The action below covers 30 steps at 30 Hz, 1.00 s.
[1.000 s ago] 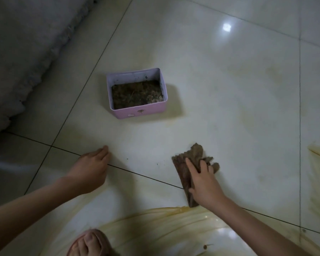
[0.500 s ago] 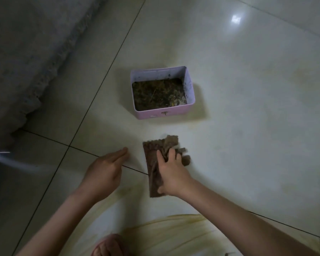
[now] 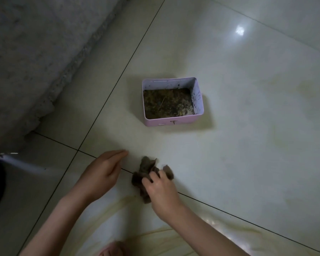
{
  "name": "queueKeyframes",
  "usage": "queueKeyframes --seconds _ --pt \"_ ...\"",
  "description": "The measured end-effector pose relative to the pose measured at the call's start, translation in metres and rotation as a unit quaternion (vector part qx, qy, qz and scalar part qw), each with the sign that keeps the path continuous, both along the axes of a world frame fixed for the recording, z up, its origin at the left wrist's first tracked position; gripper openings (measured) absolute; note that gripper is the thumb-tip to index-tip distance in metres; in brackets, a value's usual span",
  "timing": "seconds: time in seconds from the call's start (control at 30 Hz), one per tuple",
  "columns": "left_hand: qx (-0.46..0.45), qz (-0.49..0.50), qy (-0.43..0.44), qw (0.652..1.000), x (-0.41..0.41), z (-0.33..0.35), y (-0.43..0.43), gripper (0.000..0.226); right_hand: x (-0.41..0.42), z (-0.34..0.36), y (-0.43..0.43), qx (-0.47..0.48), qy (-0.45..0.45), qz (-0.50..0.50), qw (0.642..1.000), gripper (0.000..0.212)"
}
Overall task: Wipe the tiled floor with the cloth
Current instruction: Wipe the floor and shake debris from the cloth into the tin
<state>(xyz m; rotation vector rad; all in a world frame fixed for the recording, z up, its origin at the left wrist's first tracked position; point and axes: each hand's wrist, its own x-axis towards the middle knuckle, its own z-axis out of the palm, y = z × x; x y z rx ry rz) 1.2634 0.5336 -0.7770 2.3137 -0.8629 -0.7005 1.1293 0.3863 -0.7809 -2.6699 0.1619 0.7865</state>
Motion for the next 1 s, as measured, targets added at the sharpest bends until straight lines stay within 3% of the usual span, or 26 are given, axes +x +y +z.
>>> queueKeyframes --seconds 0.07,0.13,0.23,0.3,0.37,0.43,0.5,0.57,0.63,0.7,0.8,0.9,1.0 --pt "-0.006 0.012 0.008 1.0 0.0 0.003 0.004 0.036 0.007 -0.003 -0.003 0.025 -0.009 -0.054 0.998 0.04" --pt "-0.003 0.018 0.014 1.0 -0.001 0.005 0.007 0.036 0.018 0.0 -0.012 0.111 -0.005 -0.19 0.975 0.035" --pt "0.007 0.028 0.015 0.999 0.001 0.008 0.004 0.036 0.029 0.015 -0.026 0.302 0.003 -0.426 0.853 0.03" --pt "-0.001 0.027 0.006 1.0 0.008 0.01 -0.004 0.035 0.037 0.033 -0.037 0.403 -0.034 -0.497 0.768 0.029" --pt "-0.02 0.036 0.005 0.999 0.017 0.016 -0.019 0.034 0.05 0.058 -0.052 0.456 -0.078 -0.52 0.718 0.032" --pt "-0.045 0.054 0.014 0.997 0.028 0.025 -0.039 0.032 0.065 0.088 -0.073 0.477 -0.114 -0.513 0.705 0.031" --pt "-0.092 0.081 0.035 0.992 0.04 0.038 -0.064 0.028 0.081 0.116 -0.093 0.477 -0.131 -0.49 0.718 0.029" --pt "-0.183 0.114 0.114 0.97 0.052 0.056 -0.09 0.024 0.096 0.137 -0.11 0.442 -0.128 -0.461 0.759 0.034" --pt "-0.281 0.145 0.271 0.909 0.062 0.077 -0.113 0.024 0.111 0.15 -0.122 0.381 -0.118 -0.436 0.807 0.048" --pt "-0.325 0.161 0.4 0.842 0.069 0.092 -0.131 0.022 0.124 0.16 -0.128 0.324 -0.111 -0.404 0.848 0.047" --pt "-0.322 0.124 0.4 0.849 0.082 0.101 -0.148 0.014 0.135 0.175 -0.138 0.224 -0.107 -0.327 0.912 0.022" --pt "-0.344 0.127 0.406 0.837 0.097 0.104 -0.154 0.008 0.141 0.19 -0.152 0.131 -0.073 -0.244 0.958 0.031" --pt "-0.359 0.142 0.427 0.818 0.106 0.101 -0.157 0.005 0.143 0.202 -0.162 0.044 -0.093 -0.2 0.974 0.031"
